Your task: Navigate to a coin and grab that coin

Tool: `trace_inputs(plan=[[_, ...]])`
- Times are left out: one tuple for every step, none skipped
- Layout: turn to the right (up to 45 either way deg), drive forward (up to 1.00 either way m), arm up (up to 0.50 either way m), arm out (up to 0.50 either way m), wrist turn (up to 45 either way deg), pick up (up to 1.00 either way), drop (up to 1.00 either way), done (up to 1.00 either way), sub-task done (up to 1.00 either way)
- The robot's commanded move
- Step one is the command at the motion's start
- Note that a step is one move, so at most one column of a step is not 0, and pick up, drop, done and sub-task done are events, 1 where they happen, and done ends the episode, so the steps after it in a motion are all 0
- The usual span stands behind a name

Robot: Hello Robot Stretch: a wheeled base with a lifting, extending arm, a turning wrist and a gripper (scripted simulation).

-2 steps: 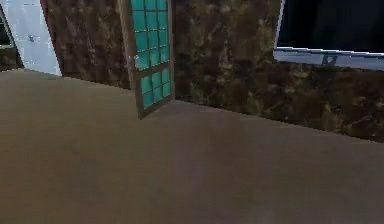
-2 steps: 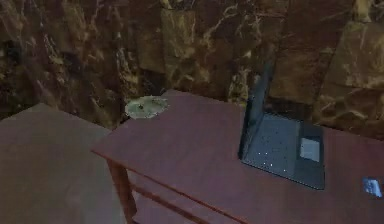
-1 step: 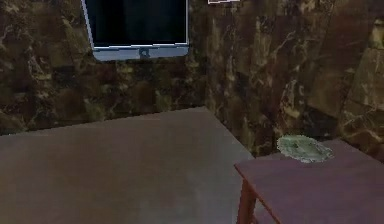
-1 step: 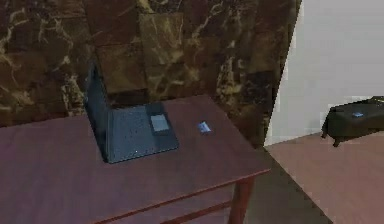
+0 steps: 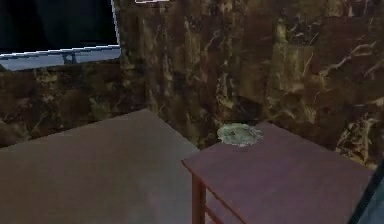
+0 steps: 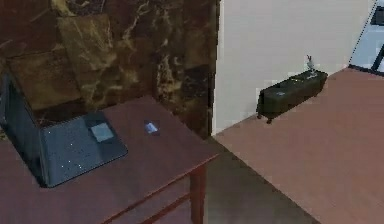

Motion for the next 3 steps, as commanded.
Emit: trace_inputs(plan=[[0.0,0.35,0.0,0.0,0.0,0.0,0.0,0.0,0.0],[-45.0,0.0,0.0,0.0,0.0,0.0,0.0,0.0,0.0],[-15.0,0.0,0.0,0.0,0.0,0.0,0.0,0.0,0.0]])
